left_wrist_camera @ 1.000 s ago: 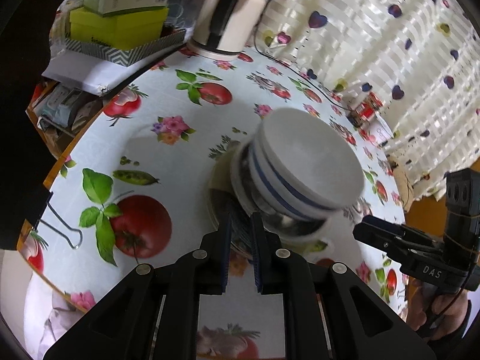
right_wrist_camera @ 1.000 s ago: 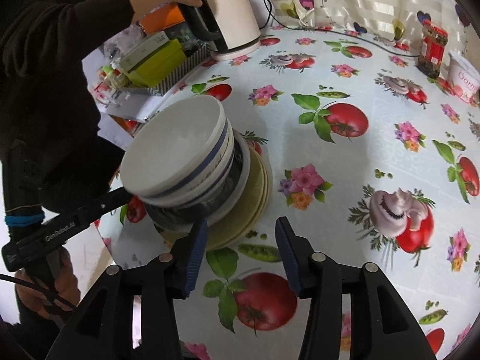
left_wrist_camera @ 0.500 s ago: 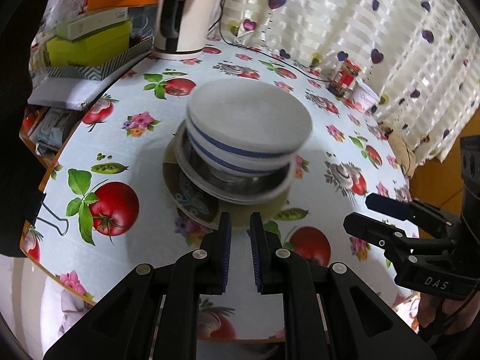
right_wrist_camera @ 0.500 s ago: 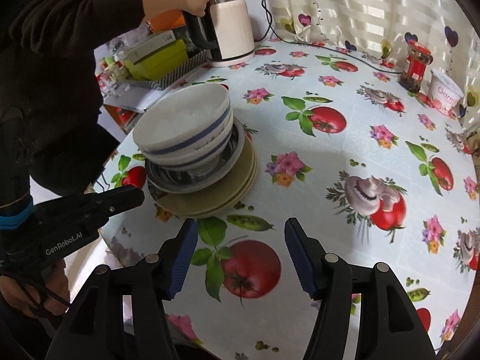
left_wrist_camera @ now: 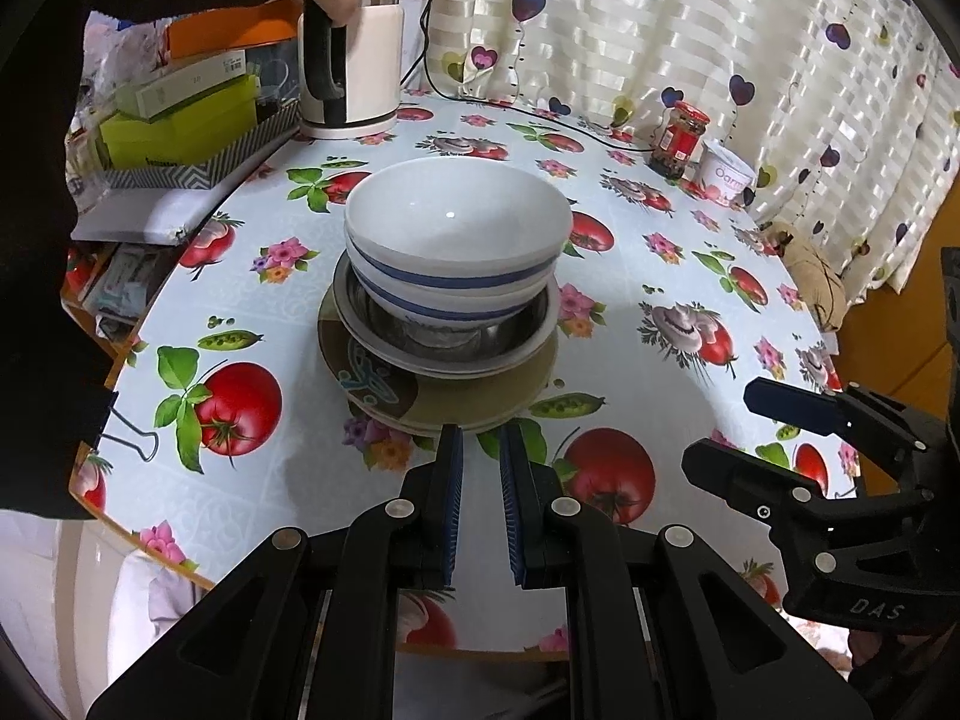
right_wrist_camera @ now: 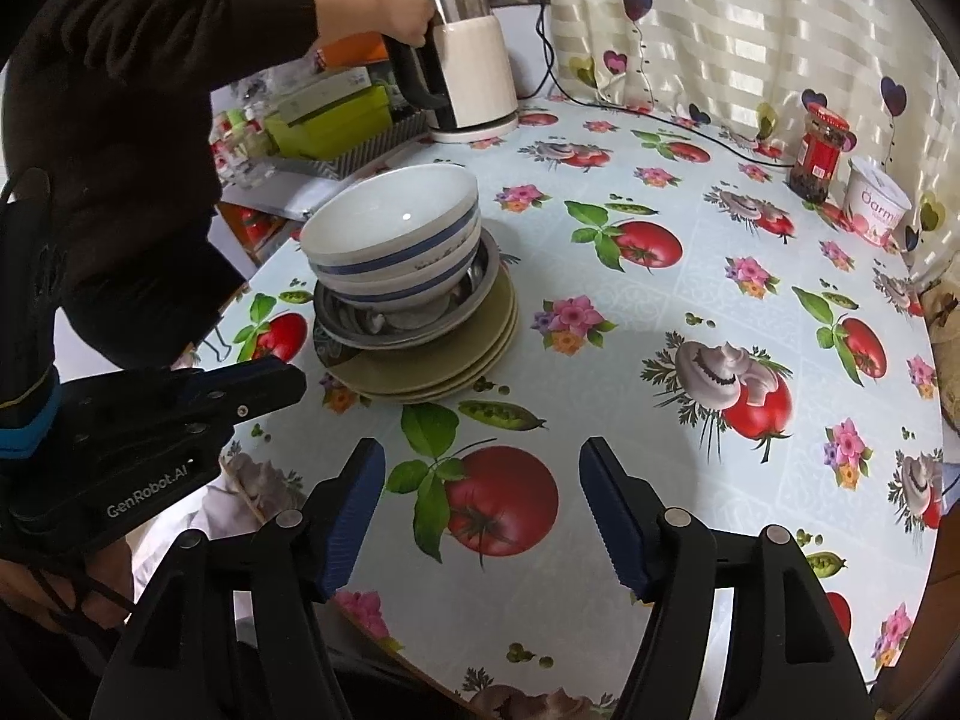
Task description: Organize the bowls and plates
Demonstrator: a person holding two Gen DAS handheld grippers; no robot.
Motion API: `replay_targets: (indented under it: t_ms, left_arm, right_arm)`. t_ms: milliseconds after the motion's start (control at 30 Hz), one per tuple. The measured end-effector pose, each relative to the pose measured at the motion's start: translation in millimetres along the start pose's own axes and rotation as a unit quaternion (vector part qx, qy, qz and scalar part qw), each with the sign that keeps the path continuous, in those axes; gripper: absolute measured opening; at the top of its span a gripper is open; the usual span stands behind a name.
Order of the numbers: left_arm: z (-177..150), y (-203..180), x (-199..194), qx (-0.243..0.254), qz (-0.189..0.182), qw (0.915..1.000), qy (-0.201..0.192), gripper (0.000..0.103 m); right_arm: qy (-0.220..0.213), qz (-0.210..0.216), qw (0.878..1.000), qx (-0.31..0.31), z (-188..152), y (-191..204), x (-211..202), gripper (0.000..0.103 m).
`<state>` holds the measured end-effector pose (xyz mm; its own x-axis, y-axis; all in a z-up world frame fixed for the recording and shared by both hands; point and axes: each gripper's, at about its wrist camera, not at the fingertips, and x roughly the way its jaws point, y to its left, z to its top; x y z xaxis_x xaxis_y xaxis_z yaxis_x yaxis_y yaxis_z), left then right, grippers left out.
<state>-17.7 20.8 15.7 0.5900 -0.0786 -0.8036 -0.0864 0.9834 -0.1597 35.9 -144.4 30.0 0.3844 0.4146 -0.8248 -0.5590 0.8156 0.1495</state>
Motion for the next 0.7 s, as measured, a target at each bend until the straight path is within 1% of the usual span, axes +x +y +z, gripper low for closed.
replay_targets:
  t_ms: [300,700]
  left_arm:
    - [-3,-8,-1,0.015,0.018,0.9997,-0.002,0.013]
    - [-6,-2,11,0.007,0.023,0.9996,0.011,0.013]
  right_arm:
    - [-0.006,-0.003,1.0,-0.009,-8,6,-6,0.069]
    - [0.005,-0.004,1.0,-0.023,-8,12,4,0.071]
